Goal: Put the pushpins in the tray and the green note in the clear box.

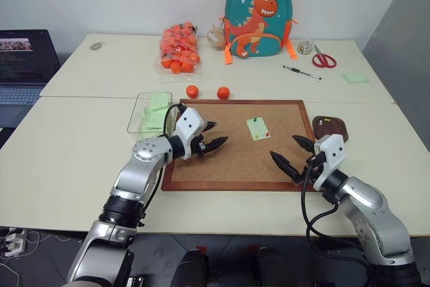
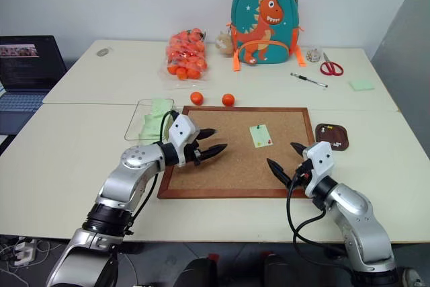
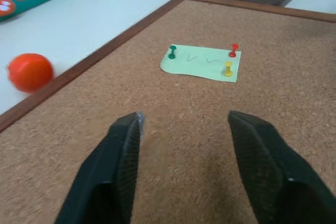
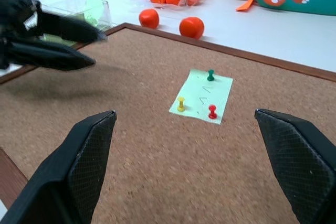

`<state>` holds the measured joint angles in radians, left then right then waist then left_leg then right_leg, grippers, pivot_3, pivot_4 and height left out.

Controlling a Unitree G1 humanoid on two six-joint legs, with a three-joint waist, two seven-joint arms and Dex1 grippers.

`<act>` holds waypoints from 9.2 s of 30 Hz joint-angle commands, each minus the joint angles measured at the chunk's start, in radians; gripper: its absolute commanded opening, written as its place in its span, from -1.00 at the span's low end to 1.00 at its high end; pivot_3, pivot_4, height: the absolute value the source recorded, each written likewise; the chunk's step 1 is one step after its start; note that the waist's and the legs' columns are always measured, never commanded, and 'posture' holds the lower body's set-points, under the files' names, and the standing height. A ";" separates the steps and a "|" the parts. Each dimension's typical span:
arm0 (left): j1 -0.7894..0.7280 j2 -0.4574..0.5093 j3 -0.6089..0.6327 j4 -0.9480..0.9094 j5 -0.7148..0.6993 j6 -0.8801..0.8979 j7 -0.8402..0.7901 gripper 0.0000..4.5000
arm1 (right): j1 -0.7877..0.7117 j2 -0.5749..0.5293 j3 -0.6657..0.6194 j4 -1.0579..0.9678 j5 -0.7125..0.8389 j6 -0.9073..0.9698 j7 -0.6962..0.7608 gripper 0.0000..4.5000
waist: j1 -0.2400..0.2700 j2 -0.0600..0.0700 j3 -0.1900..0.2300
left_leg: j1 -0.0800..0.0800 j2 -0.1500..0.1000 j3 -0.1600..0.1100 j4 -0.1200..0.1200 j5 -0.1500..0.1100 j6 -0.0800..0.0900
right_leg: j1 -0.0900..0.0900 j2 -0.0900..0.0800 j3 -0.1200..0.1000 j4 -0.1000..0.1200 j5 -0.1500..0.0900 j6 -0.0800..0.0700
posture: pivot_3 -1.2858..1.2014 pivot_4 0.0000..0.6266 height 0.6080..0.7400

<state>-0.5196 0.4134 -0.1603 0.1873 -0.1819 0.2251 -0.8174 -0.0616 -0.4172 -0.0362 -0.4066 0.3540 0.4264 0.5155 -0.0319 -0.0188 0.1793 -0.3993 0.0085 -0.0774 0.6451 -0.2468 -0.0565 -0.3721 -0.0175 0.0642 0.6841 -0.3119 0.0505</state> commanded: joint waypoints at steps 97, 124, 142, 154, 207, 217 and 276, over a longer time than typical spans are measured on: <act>-0.043 -0.104 -0.023 0.245 0.085 -0.118 -0.086 -1.00 | -0.656 0.249 0.083 0.584 -0.201 0.018 -0.105 -1.00 | -0.013 0.000 0.000 | -0.001 0.000 0.000 0.000 0.000 0.000 | -0.006 -0.001 0.001 0.008 0.000 0.000 | 0.03 -0.52 1.00; -0.081 -0.104 -0.027 0.305 0.101 -0.151 -0.117 -1.00 | -0.362 -0.116 -0.197 0.489 -0.188 0.131 -0.136 -0.75 | -0.002 0.001 -0.001 | 0.001 -0.001 0.001 0.000 0.000 0.001 | -0.002 0.000 0.001 0.005 0.000 0.000 | 0.03 -0.52 1.00; -0.073 -0.100 -0.023 0.308 0.104 -0.158 -0.112 -1.00 | -0.287 -0.067 -0.147 0.200 -0.021 0.162 -0.040 0.75 | -0.002 0.001 -0.001 | 0.000 0.000 0.000 0.000 0.000 0.001 | -0.001 0.000 0.000 0.004 0.000 0.000 | 0.03 -0.52 1.00; -0.075 -0.110 -0.025 0.316 0.106 -0.163 -0.107 -1.00 | -0.299 0.116 0.107 0.269 -0.164 0.068 -0.127 0.75 | -0.001 0.001 -0.001 | 0.001 -0.001 0.000 0.000 0.001 0.001 | -0.002 0.000 0.000 0.004 0.000 0.000 | 0.03 -0.52 1.00; -0.044 -0.108 -0.031 0.289 0.105 -0.148 -0.109 -1.00 | -0.314 0.249 0.042 0.351 -0.178 -0.106 -0.161 -0.97 | -0.002 0.002 -0.001 | 0.001 0.000 0.000 -0.001 0.001 0.001 | -0.002 0.000 -0.001 0.004 0.000 0.000 | 0.03 -0.52 1.00; -0.041 -0.107 -0.031 0.284 0.105 -0.145 -0.108 -1.00 | -0.274 0.167 -0.100 0.262 -0.141 -0.066 -0.205 -0.97 | -0.001 0.002 -0.001 | 0.000 -0.001 0.000 -0.001 0.000 0.001 | -0.002 -0.001 0.000 0.004 0.000 0.000 | 0.03 -0.52 1.00; -0.056 -0.117 -0.038 0.321 0.114 -0.176 -0.112 -1.00 | -0.364 0.177 0.165 0.435 -0.179 -0.050 -0.069 0.74 | -0.001 0.003 -0.002 | 0.001 -0.001 0.000 0.000 0.001 0.001 | -0.001 0.000 -0.001 0.003 0.000 0.000 | 0.03 -0.52 1.00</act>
<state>-0.5925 0.3028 -0.1733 0.4869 -0.0876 0.0385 -0.9278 -0.4073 -0.2472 0.1410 0.0256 0.1785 0.4121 0.4500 -0.0325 -0.0155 0.1776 -0.3985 0.0078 -0.0774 0.6449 -0.2462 -0.0557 -0.3731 -0.0180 0.0636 0.6875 -0.3120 0.0503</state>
